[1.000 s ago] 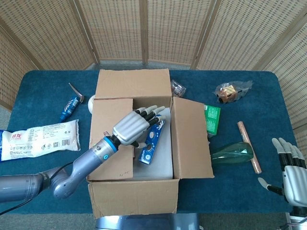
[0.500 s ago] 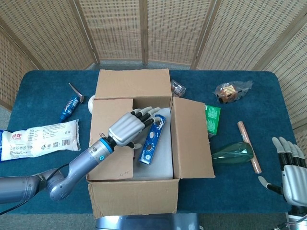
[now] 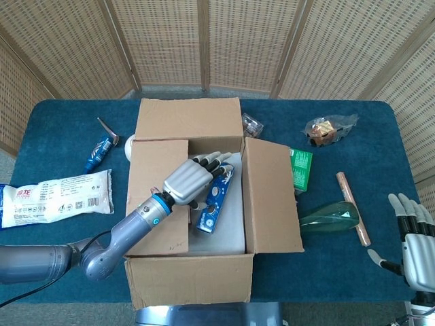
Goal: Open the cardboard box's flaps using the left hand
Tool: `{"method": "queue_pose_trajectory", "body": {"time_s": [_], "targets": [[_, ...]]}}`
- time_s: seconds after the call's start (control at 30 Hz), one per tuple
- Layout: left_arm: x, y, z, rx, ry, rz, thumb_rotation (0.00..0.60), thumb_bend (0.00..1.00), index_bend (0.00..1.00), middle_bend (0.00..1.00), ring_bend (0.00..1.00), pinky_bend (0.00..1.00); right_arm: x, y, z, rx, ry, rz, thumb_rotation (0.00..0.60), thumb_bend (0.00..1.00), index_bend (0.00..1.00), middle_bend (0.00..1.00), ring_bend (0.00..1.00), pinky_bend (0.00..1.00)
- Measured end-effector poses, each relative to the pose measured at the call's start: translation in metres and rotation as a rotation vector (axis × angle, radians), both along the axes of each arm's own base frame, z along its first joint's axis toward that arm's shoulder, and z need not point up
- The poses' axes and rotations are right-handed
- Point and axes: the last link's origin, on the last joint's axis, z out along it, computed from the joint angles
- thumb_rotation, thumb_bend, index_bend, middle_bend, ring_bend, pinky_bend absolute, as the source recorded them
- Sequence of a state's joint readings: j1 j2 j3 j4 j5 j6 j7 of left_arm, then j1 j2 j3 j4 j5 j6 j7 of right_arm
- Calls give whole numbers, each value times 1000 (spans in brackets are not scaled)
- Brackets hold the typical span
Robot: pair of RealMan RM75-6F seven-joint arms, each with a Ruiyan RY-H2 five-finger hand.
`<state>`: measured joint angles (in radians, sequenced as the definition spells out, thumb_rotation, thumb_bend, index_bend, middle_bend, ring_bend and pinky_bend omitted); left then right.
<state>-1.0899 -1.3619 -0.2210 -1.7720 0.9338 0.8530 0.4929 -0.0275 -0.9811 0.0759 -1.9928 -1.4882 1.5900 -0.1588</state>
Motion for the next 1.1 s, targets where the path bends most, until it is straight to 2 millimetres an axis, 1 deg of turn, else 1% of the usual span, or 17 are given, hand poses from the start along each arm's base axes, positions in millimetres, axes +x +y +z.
{"method": "queue_pose_trajectory", "body": {"time_s": [0.03, 0.1, 0.2, 0.3, 0.4, 0.57, 0.73, 1.1], "targets": [[0, 0, 1, -1, 6, 0, 600, 0, 156, 219, 138, 292, 0, 0, 0, -1, 0, 0, 600, 0, 0, 0, 0, 0], [-1, 0, 3, 0, 21, 0, 600, 0, 216, 318, 232, 398, 0, 0, 0, 0, -1, 1, 600, 0, 0, 0, 0, 0], [-3, -1, 8, -2, 39, 6, 600, 0, 283, 437, 365, 505, 0, 0, 0, -1, -2, 2, 600, 0, 0, 0, 0, 0], [-6, -1, 17, -1, 57, 15, 600, 0, 290, 504, 433, 525, 1, 1, 0, -2, -2, 5, 600, 0, 0, 0, 0, 0], [-7, -1, 26, 10, 68, 16, 600, 0, 296, 545, 460, 525, 1, 1, 0, -3, -1, 6, 600, 0, 0, 0, 0, 0], [-10, -3, 45, 36, 79, 8, 600, 0, 297, 578, 493, 527, 2, 1, 0, -3, 0, 7, 600, 0, 0, 0, 0, 0], [-12, -6, 65, 67, 89, -8, 600, 0, 298, 583, 511, 530, 3, 2, -1, -2, -1, 10, 600, 0, 0, 0, 0, 0], [-21, -17, 120, 146, 73, -26, 600, 0, 300, 593, 520, 535, 4, 2, -2, 1, 0, 12, 600, 0, 0, 0, 0, 0]]}}
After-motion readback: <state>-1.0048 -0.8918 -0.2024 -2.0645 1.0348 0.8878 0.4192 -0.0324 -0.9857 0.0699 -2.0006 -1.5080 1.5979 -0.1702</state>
